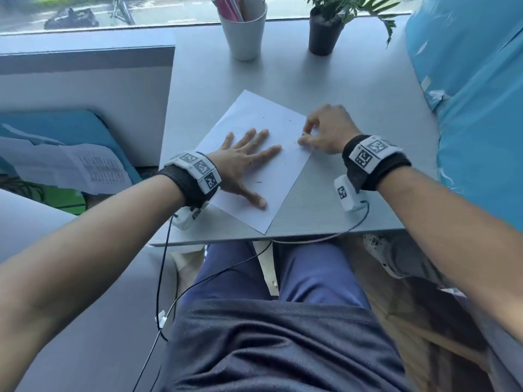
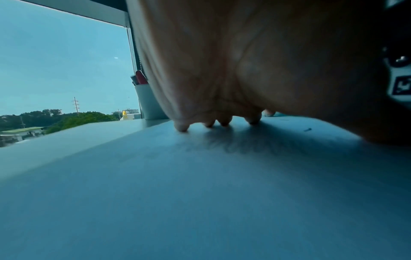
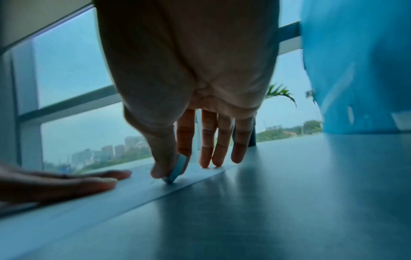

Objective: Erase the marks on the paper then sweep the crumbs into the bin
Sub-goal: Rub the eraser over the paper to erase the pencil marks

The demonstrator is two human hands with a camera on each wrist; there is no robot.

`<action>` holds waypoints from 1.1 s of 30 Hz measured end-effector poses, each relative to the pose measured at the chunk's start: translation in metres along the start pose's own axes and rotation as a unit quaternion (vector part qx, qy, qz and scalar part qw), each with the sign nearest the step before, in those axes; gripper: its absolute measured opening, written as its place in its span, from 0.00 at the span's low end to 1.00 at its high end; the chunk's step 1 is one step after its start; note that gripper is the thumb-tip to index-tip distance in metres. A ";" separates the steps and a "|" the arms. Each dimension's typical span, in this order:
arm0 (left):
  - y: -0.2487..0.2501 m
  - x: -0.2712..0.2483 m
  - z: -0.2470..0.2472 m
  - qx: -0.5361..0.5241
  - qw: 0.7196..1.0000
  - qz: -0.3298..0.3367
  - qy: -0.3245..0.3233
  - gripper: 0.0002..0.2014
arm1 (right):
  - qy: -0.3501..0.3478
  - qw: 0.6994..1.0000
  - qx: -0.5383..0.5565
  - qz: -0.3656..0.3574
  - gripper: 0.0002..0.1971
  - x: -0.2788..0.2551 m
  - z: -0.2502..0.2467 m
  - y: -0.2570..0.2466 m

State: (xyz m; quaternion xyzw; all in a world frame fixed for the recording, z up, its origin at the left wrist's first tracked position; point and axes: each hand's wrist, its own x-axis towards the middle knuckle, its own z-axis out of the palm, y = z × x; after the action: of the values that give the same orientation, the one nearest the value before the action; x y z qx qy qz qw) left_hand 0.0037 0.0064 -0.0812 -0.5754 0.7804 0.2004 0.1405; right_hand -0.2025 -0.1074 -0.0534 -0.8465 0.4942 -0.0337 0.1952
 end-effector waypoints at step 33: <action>0.000 0.016 -0.009 -0.036 0.999 -0.029 -0.001 0.46 | 0.040 0.996 -0.066 0.041 0.09 -0.005 0.007 -0.007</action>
State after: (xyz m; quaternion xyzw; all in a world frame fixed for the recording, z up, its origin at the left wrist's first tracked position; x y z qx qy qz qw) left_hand -0.0011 -0.0112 -0.0803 -0.6022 0.7554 0.2252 0.1262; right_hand -0.1978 -0.0986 -0.0565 -0.8347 0.5366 -0.0270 0.1207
